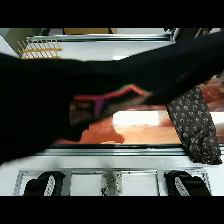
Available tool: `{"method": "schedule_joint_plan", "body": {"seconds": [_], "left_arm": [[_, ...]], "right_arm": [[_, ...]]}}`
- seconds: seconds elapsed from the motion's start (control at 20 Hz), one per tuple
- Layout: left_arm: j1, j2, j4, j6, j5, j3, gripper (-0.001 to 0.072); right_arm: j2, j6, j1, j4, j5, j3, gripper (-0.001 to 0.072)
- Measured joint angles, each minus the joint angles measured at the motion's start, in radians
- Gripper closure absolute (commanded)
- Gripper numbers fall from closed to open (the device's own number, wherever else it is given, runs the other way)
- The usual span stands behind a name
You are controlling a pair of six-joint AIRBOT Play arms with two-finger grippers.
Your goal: Fold the clothes and pants, and hang the long-sleeved shirts on hangers.
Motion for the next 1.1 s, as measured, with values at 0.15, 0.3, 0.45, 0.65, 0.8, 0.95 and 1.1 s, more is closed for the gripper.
{"method": "schedule_joint_plan", "body": {"seconds": [0.15, 0.3, 0.45, 0.65, 0.8, 0.95, 1.1], "left_arm": [[0.0, -0.055, 0.0, -0.019, -0.042, 0.006, 0.0701], [0.0, -0.2, 0.003, -0.03, -0.12, 0.006, 0.0701], [-0.009, -0.398, 0.004, -0.03, -0.178, -0.026, 0.0701], [-0.058, -0.698, 0.006, 0.01, -0.15, -0.13, 0.0701], [-0.098, -0.924, 0.003, 0.042, -0.063, -0.158, 0.07], [-0.117, -1.114, -0.004, 0.056, -0.003, -0.1, 0.0701], [-0.122, -1.251, -0.005, 0.057, 0.014, -0.004, 0.07]], "right_arm": [[-0.003, 0.0, 0.0, 0.0, 0.053, 0.003, 0.0696], [-0.088, 0.0, 0.0, -0.002, 0.116, 0.003, 0.0696], [-0.246, 0.0, 0.001, -0.002, 0.174, 0.003, 0.0696], [-0.538, -0.001, 0.001, 0.001, 0.205, 0.003, 0.0696], [-0.753, -0.008, 0.002, 0.001, 0.174, 0.016, 0.0696], [-0.93, -0.006, 0.009, 0.002, 0.114, 0.051, 0.0696], [-1.028, 0.039, 0.017, 0.005, 0.027, 0.077, 0.0695]]}}
